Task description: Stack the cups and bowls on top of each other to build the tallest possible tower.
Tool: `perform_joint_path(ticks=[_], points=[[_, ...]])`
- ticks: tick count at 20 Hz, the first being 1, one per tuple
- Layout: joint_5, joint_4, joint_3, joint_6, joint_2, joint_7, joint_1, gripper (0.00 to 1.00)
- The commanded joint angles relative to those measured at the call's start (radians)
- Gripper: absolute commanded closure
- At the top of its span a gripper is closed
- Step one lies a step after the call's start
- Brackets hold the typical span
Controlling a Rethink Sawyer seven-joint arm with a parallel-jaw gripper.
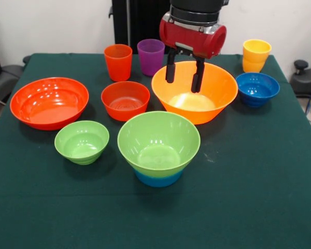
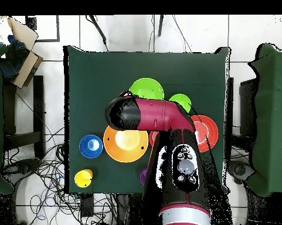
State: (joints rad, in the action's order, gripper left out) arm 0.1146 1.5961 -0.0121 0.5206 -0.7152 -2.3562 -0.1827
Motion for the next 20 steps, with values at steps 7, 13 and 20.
perform_joint_path(ticks=[7, 13, 20], points=[[-0.014, 0.042, -0.092, 0.094, 0.027, 0.014, -0.009, 0.0], [-0.01, 0.018, -0.049, 0.109, 0.028, -0.028, 0.018, 0.0], [0.0, 0.159, -0.065, 0.029, -0.021, -0.021, 0.018, 0.0]])
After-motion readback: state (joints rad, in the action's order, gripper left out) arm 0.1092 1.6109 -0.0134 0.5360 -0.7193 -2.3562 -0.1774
